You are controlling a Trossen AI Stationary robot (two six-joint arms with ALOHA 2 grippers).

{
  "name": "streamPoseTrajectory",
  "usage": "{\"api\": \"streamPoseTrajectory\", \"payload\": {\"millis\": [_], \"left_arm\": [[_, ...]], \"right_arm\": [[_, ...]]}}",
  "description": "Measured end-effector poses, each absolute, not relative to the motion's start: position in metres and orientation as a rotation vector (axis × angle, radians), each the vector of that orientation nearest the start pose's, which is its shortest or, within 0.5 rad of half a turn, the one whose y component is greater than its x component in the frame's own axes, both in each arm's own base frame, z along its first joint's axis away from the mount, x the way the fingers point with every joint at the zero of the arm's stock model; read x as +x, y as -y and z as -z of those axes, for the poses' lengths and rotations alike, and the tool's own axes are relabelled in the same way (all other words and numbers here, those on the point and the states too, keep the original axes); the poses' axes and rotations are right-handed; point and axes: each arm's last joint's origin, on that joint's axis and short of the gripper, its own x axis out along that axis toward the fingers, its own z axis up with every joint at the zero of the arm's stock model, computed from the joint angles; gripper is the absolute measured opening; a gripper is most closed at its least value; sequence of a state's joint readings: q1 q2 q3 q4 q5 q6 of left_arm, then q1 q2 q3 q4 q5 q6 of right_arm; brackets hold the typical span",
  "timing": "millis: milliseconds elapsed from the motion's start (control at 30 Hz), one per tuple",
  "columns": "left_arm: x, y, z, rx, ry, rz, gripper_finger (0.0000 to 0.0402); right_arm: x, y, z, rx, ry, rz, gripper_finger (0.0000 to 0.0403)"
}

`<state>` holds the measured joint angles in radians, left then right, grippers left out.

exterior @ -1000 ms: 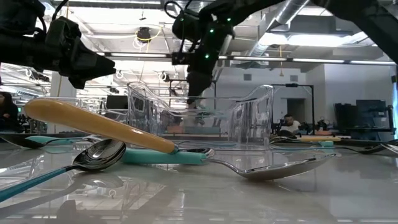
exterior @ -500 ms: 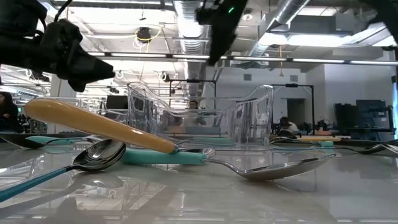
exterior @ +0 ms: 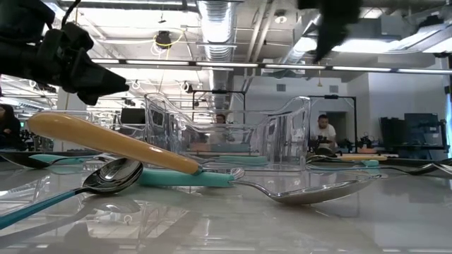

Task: Sort silverware by color (type)
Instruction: Put the blue spoon into the bottom transparent bin

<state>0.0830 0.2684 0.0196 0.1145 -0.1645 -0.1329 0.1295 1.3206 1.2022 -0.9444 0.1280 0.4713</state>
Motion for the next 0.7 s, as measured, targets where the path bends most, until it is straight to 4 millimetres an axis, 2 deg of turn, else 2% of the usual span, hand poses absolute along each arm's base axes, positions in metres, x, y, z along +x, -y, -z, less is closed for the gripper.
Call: {"api": "streamPoseTrajectory", "payload": {"millis": [133, 300, 433, 567, 700], "left_arm": [[0.112, -0.015, -0.161, -0.092, -0.098, -0.274, 0.013], [0.112, -0.015, -0.161, -0.092, -0.095, -0.281, 0.013], [0.112, -0.015, -0.161, -0.087, -0.09, -0.283, 0.013], [0.113, -0.015, -0.165, -0.094, -0.055, -0.281, 0.013], [0.113, -0.015, -0.166, -0.102, -0.039, -0.281, 0.013]], "right_arm": [[0.225, -0.065, -0.281, 0.5, -1.085, 0.311, 0.0216], [0.205, -0.109, -0.256, 0.642, -1.158, 0.357, 0.0216], [0.198, -0.142, -0.239, 0.621, -1.211, 0.326, 0.0216], [0.201, -0.166, -0.224, 0.599, -1.234, 0.282, 0.0216], [0.209, -0.184, -0.209, 0.514, -1.271, 0.113, 0.0216]]}}
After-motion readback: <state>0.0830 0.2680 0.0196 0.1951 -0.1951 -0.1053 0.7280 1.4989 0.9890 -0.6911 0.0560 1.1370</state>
